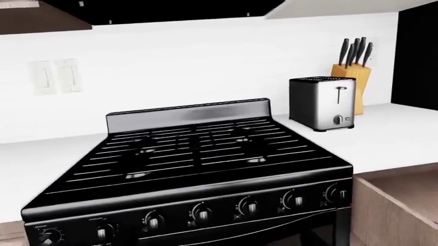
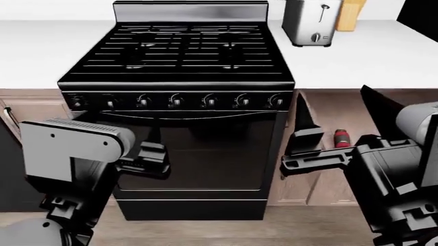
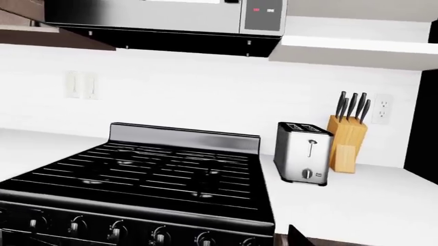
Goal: Pick and place the shaker into the drawer. Then close the cabinet.
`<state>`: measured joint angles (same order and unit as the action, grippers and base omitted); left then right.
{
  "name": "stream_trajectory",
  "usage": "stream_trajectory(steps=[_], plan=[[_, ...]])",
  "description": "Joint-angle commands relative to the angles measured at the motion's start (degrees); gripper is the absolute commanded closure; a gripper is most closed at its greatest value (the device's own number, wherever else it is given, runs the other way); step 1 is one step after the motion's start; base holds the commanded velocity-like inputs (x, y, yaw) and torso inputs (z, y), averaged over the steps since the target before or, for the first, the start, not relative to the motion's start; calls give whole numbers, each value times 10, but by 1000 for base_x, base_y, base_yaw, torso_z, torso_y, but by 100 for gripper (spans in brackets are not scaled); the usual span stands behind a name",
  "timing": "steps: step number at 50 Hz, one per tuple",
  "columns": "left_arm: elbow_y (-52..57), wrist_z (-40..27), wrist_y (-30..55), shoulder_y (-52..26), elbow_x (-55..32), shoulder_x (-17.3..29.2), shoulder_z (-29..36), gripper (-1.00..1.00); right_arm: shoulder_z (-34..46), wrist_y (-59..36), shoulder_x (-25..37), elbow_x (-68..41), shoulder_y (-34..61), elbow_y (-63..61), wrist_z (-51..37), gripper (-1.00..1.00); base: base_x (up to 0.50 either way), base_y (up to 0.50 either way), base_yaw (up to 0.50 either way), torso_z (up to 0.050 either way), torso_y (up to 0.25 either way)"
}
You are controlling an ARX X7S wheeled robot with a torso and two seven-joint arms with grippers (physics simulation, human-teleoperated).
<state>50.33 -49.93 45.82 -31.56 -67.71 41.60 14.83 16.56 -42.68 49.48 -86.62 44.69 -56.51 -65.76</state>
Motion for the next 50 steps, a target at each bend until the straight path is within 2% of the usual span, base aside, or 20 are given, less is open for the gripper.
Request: stream_trajectory(steps=[1,13,18,23,26,30,35,40,43,46,50], plan=[[-1,3,0,2,11,-3,9,-100,1,1,-1,18,-11,0,11,-100,-136,500,0,0,0],[-11,23,-8,20,55,-14,34,-100,14,-1,-18,53,-26,13,28,-100,-112,500,0,0,0],[-61,74,-56,61,151,-34,73,-100,19,29,-41,136,-88,47,86,-100,19,241,0,0,0],[-237,169,-182,101,285,-107,144,-100,80,110,-119,290,-154,210,234,-100,0,0,0,0,0],[-330,207,-242,100,322,-146,160,-100,107,149,-160,338,-156,308,296,-100,0,0,0,0,0],[-529,237,-344,87,387,-212,170,-100,129,223,-226,399,-152,471,368,-100,0,0,0,0,0],[-732,257,-445,59,446,-269,182,-100,134,313,-288,444,-149,646,433,-100,0,0,0,0,0],[-878,271,-529,40,468,-309,179,-100,129,394,-330,470,-160,774,474,-100,0,0,0,0,0],[-1001,278,-578,12,486,-341,182,-100,124,451,-357,484,-164,867,505,-100,0,0,0,0,0],[-1045,311,-583,-8,466,-355,173,-100,114,494,-386,483,-153,958,539,-100,0,0,0,0,0],[-1207,361,-657,-60,455,-404,160,-100,99,567,-449,483,-100,1150,607,-100,0,0,0,0,0]])
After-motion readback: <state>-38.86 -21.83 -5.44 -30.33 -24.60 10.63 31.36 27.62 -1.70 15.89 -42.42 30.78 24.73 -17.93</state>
